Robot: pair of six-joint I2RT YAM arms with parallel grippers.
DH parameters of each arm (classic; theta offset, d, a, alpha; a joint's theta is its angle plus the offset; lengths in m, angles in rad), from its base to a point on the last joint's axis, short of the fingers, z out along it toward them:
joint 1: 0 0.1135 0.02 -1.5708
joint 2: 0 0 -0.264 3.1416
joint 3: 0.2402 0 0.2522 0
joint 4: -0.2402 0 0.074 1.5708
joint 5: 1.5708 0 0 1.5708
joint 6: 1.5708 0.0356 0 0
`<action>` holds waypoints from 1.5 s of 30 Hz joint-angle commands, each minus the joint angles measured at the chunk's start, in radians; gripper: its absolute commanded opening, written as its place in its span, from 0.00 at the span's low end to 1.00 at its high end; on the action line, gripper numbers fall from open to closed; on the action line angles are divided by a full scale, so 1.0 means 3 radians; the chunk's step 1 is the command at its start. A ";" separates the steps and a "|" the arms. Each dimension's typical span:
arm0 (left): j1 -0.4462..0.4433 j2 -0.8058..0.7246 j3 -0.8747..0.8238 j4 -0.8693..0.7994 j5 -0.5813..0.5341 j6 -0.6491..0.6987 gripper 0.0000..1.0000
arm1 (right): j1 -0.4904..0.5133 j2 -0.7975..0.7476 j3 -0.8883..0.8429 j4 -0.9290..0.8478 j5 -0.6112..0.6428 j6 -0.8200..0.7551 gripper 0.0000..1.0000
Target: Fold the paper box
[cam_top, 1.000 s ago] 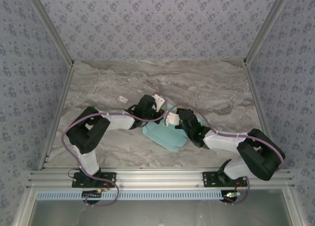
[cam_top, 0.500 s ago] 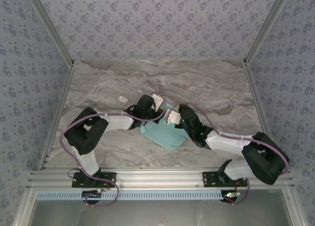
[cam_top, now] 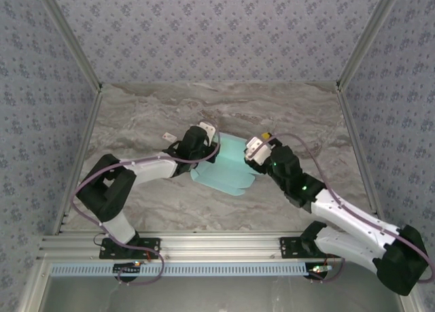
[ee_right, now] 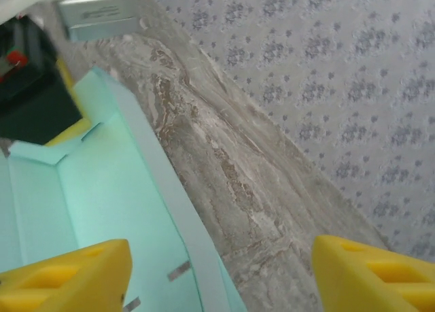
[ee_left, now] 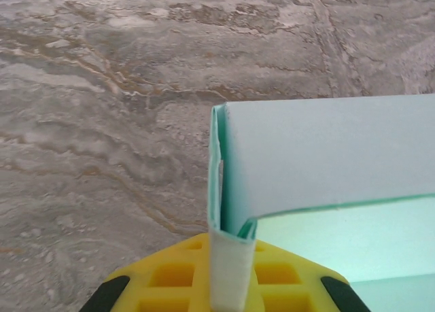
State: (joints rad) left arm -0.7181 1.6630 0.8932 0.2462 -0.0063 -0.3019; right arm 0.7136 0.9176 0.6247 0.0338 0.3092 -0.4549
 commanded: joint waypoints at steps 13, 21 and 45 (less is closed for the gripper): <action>0.0004 -0.0327 0.0060 -0.0316 -0.0316 -0.0190 0.04 | -0.0255 0.0954 0.1625 -0.2038 -0.0451 0.2067 0.74; -0.0002 -0.0348 0.0077 -0.0333 -0.0323 -0.0190 0.04 | -0.0249 0.1251 0.1692 -0.2056 -0.0461 0.2274 0.71; -0.0047 -0.0400 0.0065 -0.0325 -0.0444 -0.0236 0.04 | -0.0128 0.1421 0.1322 -0.1016 -0.1059 0.3021 0.52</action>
State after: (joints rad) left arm -0.7208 1.5776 0.8932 0.1360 -0.1318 -0.3614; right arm 0.6697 1.3388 1.0386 -0.3889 0.0532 0.3939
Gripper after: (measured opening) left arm 0.097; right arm 0.523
